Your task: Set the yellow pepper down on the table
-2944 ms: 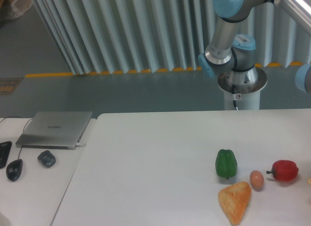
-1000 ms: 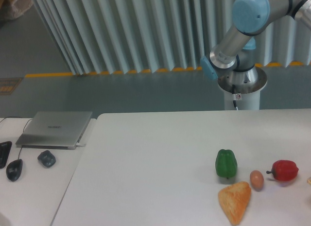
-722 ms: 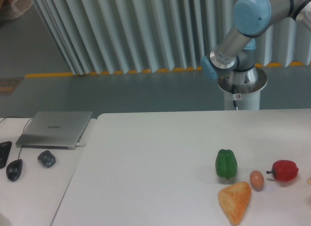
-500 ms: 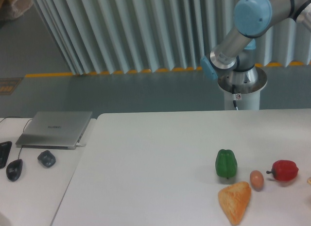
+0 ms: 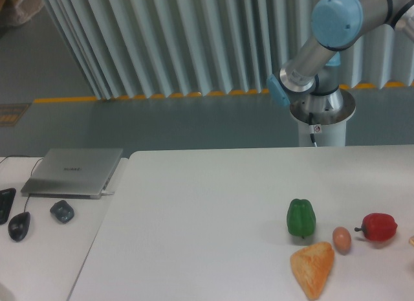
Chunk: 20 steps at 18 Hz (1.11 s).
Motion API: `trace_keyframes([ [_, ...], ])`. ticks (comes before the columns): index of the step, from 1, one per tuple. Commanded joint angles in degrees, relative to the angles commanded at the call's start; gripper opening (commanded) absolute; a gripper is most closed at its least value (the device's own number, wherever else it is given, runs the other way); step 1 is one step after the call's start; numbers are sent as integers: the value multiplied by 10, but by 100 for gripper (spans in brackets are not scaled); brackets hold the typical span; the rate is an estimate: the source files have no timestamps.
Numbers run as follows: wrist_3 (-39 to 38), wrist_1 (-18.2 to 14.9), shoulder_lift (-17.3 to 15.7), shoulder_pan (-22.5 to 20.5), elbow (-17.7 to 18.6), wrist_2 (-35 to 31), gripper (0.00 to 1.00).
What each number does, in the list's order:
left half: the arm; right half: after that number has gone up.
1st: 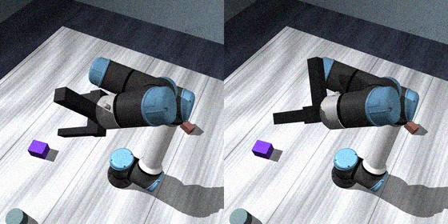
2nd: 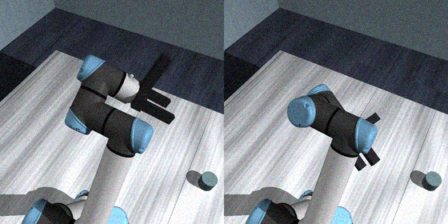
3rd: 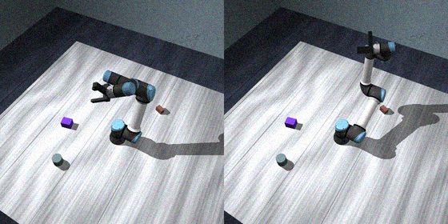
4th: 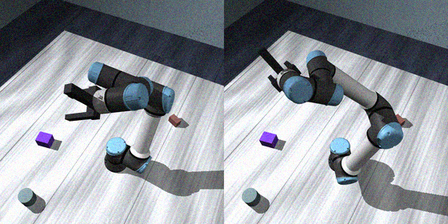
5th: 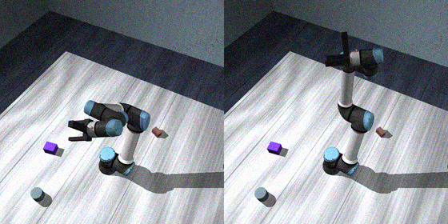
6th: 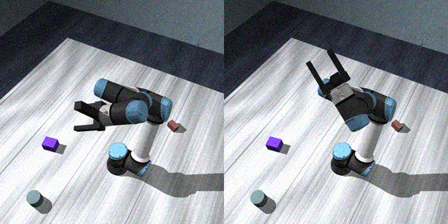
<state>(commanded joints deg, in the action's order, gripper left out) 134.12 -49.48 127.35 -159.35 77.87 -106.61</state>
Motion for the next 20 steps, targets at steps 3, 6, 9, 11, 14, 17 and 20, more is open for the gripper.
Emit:
trace_keyframes([
  [3,3,0,0,-3,1,0,100],
  [6,4,0,0,-5,1,0,100],
  [9,3,0,-1,-8,0,0,100],
  [11,0,0,-2,-7,1,-1,96],
  [14,-4,-2,-3,-5,1,-5,76],
  [17,-7,-4,-4,-4,1,-6,65],
  [20,-9,-5,-6,-3,1,-7,60],
])
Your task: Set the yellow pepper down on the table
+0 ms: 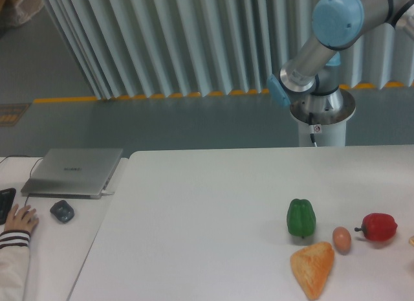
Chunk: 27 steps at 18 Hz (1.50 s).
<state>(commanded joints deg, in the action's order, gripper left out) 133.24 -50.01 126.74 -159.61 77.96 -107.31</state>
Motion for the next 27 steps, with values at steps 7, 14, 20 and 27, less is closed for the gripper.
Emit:
trace_keyframes([
  [7,-23,-4,-7,9,8,-17,88],
  [14,-12,3,-43,24,38,-13,100],
  [20,54,4,-40,11,17,-38,100],
  [27,54,7,-13,-1,-6,-40,100],
])
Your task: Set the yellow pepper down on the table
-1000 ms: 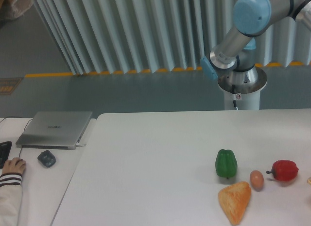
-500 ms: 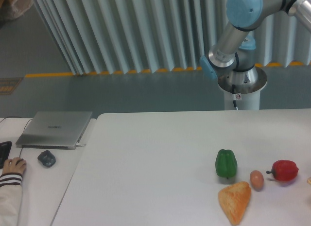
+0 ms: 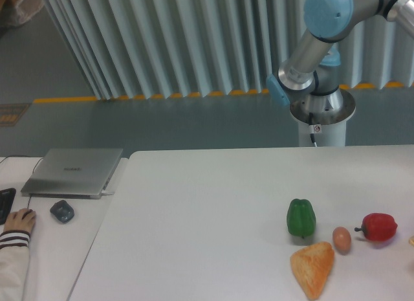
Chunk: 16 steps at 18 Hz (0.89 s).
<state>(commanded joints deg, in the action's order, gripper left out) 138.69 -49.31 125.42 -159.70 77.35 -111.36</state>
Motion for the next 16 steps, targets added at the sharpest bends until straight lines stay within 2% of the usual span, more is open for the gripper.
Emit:
trace_keyframes([
  [16,-4,5,29,-5,-11,3,100],
])
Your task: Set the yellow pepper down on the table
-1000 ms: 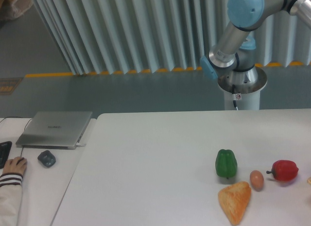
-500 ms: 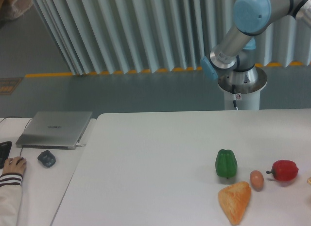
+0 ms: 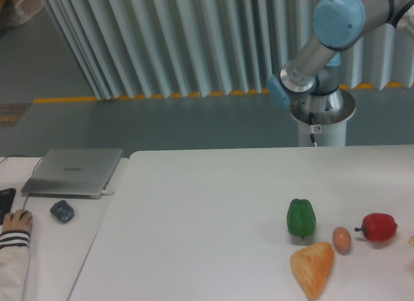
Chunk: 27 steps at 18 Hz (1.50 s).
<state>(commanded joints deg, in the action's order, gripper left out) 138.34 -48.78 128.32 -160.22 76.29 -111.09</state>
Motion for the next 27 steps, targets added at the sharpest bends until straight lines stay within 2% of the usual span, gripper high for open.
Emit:
trace_keyframes([
  [8,-1,1,8,-3,-2,0,100],
  [9,-1,1,8,-3,-2,0,96],
  [12,-4,0,8,-3,-1,-1,72],
  [14,-8,-1,7,-2,1,-2,61],
  [18,-13,-5,2,0,1,-4,58],
  [21,-25,-8,-2,4,2,-8,51],
  [27,-48,-34,-28,18,4,-20,51],
])
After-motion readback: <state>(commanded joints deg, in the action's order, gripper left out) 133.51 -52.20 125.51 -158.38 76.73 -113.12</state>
